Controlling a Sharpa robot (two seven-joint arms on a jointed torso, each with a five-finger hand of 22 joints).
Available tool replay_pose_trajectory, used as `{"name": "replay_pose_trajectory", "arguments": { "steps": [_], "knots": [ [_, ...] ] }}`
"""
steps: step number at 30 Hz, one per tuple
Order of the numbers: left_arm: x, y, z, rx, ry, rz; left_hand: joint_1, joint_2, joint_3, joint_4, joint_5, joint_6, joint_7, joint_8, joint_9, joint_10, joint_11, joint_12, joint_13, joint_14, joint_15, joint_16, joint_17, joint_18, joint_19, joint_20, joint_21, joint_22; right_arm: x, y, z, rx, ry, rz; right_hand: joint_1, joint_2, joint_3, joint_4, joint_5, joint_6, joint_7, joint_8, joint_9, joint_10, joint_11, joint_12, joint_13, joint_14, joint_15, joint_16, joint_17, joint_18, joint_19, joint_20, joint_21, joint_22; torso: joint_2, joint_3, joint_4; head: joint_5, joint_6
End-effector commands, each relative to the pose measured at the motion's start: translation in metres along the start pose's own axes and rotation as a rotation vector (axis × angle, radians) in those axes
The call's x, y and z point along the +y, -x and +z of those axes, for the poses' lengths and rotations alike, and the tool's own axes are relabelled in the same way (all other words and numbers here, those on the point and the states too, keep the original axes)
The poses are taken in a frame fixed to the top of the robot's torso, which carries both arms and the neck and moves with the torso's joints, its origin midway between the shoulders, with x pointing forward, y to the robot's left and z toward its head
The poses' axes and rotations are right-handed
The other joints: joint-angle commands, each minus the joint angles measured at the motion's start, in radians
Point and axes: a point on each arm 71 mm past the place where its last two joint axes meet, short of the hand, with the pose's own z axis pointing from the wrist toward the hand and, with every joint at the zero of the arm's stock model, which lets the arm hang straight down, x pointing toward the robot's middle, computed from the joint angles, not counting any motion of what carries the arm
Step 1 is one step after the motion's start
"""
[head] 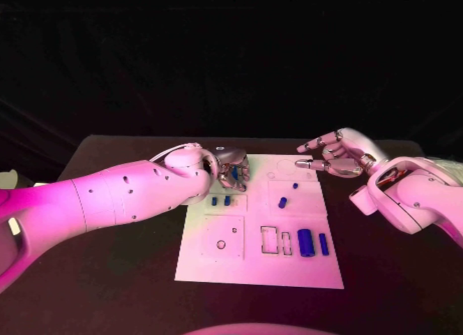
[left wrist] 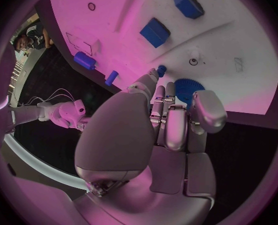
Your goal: Assemble the parts on the task board
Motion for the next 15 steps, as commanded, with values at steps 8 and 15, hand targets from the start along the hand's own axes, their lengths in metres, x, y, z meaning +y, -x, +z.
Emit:
{"name": "replay_pose_trajectory", "arguments": {
  "steps": [8, 15],
  "knots": [
    [-0.0020, -0.0061, 0.0030, 0.044, 0.007, 0.022, 0.001, 0.005, 0.022, -0.002, 0.007, 0.015, 0.001, -0.013, -0.006, 0.020, -0.002, -0.016, -0.011, 0.038, -0.008, 0.000, -0.006, -0.020, 0.007, 0.000, 0.011, 0.007, 0.0009, -0.0018, 0.0002, 0.014, 0.008, 0.000, 0.002, 0.005, -0.003, -0.001, 0.007, -0.002, -0.003, 0.001, 0.002, 0.001, 0.001, -0.005, 0.142, 0.100, 0.005, -0.003, 0.237, -0.007, 0.071, 0.001, -0.004, 0.200, 0.000, 0.0004, 0.0004, 0.001, -0.005],
    [-0.0035, -0.0077, 0.0039, 0.053, 0.007, 0.022, -0.001, 0.006, 0.028, -0.002, 0.007, 0.018, 0.000, -0.015, -0.007, 0.025, -0.002, -0.020, -0.014, 0.038, -0.008, 0.001, -0.007, -0.021, 0.007, 0.000, 0.013, 0.010, 0.0013, -0.0022, 0.0004, 0.015, 0.009, 0.000, 0.002, 0.005, -0.003, -0.001, 0.007, -0.002, -0.003, 0.001, 0.002, 0.001, 0.001, -0.005, 0.142, 0.100, 0.005, -0.003, 0.237, -0.007, 0.071, 0.001, -0.004, 0.200, -0.001, 0.0008, 0.0000, 0.000, -0.007]
  ]
}}
